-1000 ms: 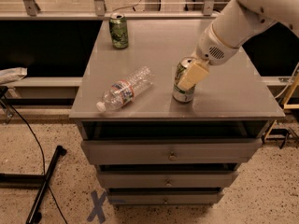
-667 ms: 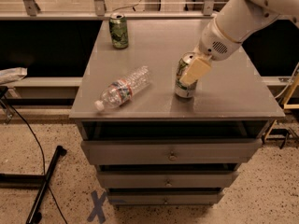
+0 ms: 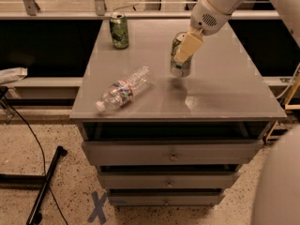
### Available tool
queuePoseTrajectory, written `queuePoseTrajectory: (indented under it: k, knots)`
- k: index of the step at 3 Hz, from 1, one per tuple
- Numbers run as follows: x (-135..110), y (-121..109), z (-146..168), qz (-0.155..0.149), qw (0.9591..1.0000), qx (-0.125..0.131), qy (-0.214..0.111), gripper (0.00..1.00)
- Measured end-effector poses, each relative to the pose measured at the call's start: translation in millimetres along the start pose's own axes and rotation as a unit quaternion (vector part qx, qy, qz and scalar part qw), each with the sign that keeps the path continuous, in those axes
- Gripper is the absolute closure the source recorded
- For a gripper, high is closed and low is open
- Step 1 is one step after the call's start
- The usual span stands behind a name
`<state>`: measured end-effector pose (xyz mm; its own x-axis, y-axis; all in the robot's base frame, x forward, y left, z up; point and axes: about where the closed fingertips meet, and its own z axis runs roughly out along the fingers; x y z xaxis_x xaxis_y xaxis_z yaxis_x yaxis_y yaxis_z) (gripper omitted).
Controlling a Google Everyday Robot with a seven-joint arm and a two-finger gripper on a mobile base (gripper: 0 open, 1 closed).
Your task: Move 7up can near green can
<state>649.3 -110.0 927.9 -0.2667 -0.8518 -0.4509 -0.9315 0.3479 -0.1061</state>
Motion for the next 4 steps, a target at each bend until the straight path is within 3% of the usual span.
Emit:
queuePoseTrajectory:
  k: [1,2,3,4]
  knots:
    - [-47,-28,-6,0.003,0.9996,0.016,-0.024,1.00]
    - [-64,-40,-32,-0.004,0.9977,0.046,-0.049,1.00]
    - [-64,-40,-32,-0.004,0.9977,0.046,-0.049,1.00]
    - [-74,-50,-10,0.015,0.9979,0.035,-0.053,1.00]
